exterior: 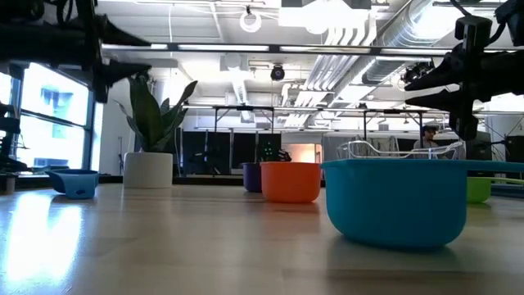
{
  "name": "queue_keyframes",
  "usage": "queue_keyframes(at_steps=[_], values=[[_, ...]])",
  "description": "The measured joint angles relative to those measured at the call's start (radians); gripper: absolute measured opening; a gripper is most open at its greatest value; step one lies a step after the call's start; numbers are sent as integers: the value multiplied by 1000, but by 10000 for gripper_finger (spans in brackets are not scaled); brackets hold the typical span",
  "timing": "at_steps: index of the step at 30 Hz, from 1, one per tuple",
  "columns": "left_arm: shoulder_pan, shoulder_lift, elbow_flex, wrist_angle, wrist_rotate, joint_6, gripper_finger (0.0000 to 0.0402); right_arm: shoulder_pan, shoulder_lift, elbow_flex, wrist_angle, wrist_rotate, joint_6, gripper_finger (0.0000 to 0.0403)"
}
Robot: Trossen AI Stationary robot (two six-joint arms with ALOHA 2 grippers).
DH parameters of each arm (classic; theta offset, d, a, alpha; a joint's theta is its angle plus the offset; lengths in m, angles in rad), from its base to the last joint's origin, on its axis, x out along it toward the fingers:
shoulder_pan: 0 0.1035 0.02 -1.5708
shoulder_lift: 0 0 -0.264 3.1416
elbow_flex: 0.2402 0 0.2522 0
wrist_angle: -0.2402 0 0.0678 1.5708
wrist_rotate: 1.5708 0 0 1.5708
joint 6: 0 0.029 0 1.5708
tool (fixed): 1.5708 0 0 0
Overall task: Nest measuring cups in basket
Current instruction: Move the violet measuring cup to the center of the table
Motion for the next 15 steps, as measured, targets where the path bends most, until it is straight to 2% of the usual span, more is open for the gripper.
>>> queue_keyframes(at_steps=[6,15], values=[[0,80,138,-5,0,85,186,0,0,0,4,69,-1,96],[0,335,361,-8,-12,89,186,0,0,0,55,94,25,96]])
